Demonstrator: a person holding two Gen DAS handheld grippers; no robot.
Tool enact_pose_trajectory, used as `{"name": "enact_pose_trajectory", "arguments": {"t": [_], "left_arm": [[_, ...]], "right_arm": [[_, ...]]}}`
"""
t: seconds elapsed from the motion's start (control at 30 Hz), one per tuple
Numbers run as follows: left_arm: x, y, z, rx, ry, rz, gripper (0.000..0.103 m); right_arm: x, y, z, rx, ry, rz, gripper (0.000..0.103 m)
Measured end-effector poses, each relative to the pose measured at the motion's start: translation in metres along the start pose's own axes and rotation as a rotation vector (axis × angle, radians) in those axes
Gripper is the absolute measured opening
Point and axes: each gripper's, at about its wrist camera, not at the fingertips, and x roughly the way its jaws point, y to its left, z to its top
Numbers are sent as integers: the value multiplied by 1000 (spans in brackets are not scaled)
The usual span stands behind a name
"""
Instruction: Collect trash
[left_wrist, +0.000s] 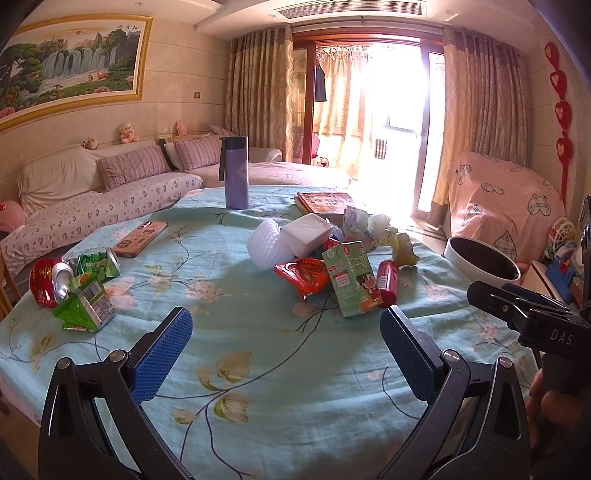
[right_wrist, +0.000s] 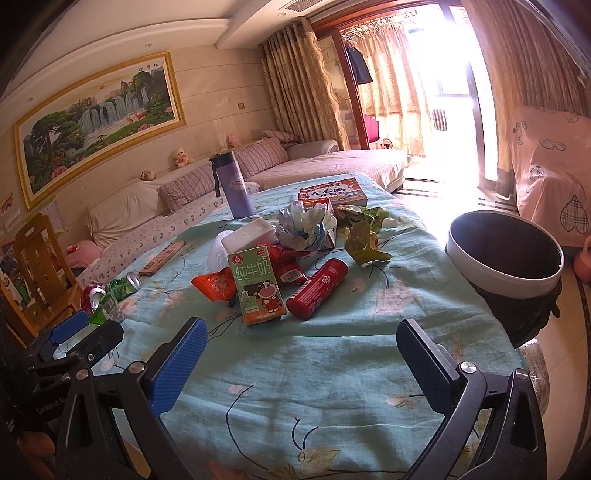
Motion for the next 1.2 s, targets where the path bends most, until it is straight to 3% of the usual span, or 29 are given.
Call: {"name": "enact_pose_trajectory", "arguments": {"t": [0.6, 0.7, 0.83, 1.2], "left_arm": [[23, 3, 2, 9, 42, 2, 103], [39, 8, 6, -4, 73, -5, 101], [69, 14, 11, -18, 136, -33, 91], [132, 18, 29, -53, 217, -81, 87]], "right_arm": [[21, 0, 2, -6, 41, -11, 102], [36, -3, 6, 4, 69, -22, 96], [63, -13, 11, 56, 133, -8, 79], [117, -38, 29, 192, 220, 8, 75]]}}
